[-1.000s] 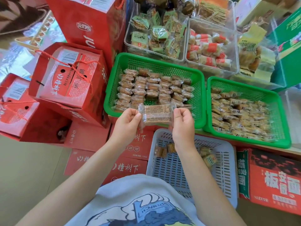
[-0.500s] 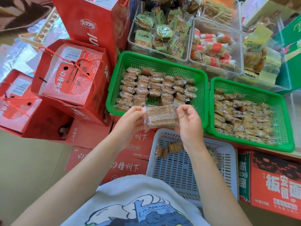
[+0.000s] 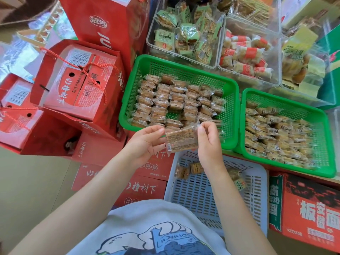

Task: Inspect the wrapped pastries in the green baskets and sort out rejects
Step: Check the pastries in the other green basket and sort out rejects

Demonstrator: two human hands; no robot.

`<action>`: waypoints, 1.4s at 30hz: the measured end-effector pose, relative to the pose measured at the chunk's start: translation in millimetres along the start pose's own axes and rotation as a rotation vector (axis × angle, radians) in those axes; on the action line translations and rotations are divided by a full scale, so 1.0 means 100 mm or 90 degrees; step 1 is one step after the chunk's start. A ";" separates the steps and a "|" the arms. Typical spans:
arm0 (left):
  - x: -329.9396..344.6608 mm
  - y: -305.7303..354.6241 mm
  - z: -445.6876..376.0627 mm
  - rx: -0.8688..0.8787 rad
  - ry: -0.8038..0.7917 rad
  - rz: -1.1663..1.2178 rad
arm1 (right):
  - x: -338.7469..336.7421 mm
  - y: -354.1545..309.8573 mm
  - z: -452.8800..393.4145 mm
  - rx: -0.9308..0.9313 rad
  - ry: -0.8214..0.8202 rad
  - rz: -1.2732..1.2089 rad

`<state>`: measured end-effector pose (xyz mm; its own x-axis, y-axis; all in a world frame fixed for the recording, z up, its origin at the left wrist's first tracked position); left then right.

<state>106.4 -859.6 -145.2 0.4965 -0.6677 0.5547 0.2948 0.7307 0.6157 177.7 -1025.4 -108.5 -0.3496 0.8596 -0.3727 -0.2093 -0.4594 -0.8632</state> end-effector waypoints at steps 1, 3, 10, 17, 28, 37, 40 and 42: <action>-0.03 0.00 -0.05 0.007 0.002 -0.013 | 0.01 0.01 -0.03 0.020 -0.049 -0.018; -0.09 -0.01 -0.17 0.030 0.027 -0.065 | 0.01 0.08 -0.11 0.051 -0.126 0.015; -0.34 0.07 -0.62 0.260 0.175 -0.659 | -0.05 0.01 -0.62 0.001 0.022 0.126; -0.43 -0.14 -0.83 0.296 -0.072 -1.211 | 0.21 0.05 -1.15 -0.099 -0.018 0.294; -0.48 -0.22 -0.88 0.292 -0.065 -1.280 | 0.62 0.41 -1.36 -0.273 -0.020 0.794; -0.48 -0.24 -0.89 0.336 -0.036 -1.270 | 0.70 0.45 -1.22 -0.348 -0.128 0.733; -0.48 -0.24 -0.89 0.325 -0.040 -1.281 | 0.71 0.46 -1.23 -0.339 -0.125 0.740; -0.46 -0.23 -0.88 0.314 -0.042 -1.283 | 0.68 0.47 -1.23 -0.315 -0.112 0.706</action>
<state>148.7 -832.8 -234.5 -0.1953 -0.3168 -0.9282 0.0666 -0.9485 0.3097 256.8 -960.8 -216.5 -0.2445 -0.0023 -0.9697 0.6358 -0.7554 -0.1585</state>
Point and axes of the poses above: each hand's wrist, its own z-axis away from the middle knuckle, its own x-axis out of the palm, y = z × x, the point moved 2 cm from there along -z, towards the middle knuckle, and after that the axes turned 6 degrees about x, right-handed, at the moved point
